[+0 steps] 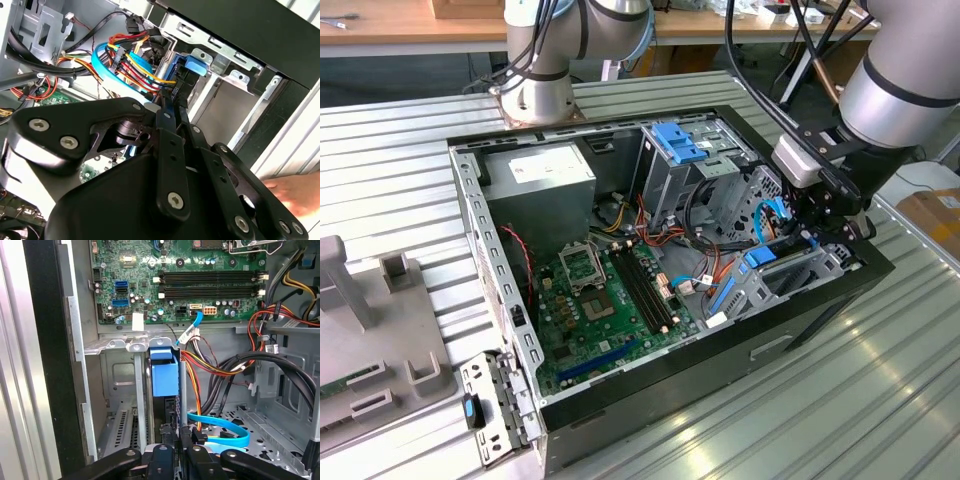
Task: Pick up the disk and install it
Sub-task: 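Insert the first disk wire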
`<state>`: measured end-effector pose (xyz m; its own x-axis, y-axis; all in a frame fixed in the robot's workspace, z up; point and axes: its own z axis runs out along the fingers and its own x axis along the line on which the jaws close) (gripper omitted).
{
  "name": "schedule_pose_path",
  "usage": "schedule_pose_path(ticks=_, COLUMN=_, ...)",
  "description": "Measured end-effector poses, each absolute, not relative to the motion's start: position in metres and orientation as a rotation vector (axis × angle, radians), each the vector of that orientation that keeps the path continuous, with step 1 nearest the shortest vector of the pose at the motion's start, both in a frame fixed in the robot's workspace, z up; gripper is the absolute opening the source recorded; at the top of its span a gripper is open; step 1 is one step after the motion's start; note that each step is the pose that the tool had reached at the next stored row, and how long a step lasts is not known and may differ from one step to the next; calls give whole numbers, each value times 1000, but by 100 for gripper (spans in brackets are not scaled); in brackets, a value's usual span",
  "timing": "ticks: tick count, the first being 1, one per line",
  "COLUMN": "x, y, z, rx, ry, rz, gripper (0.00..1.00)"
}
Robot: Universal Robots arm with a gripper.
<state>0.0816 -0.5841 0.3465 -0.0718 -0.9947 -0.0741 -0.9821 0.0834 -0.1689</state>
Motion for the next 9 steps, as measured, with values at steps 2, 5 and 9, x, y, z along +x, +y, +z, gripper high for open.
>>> schedule_pose_path(ticks=2, x=82, y=-584, z=346, rx=-2016, ry=2181, rz=-111, gripper=16)
schedule_pose_path(ticks=5, x=82, y=-582, z=346, rx=-2017, ry=2181, rz=-113, gripper=16)
schedule_pose_path(ticks=9, x=82, y=-582, z=346, rx=-2021, ry=2184, rz=-121, gripper=16)
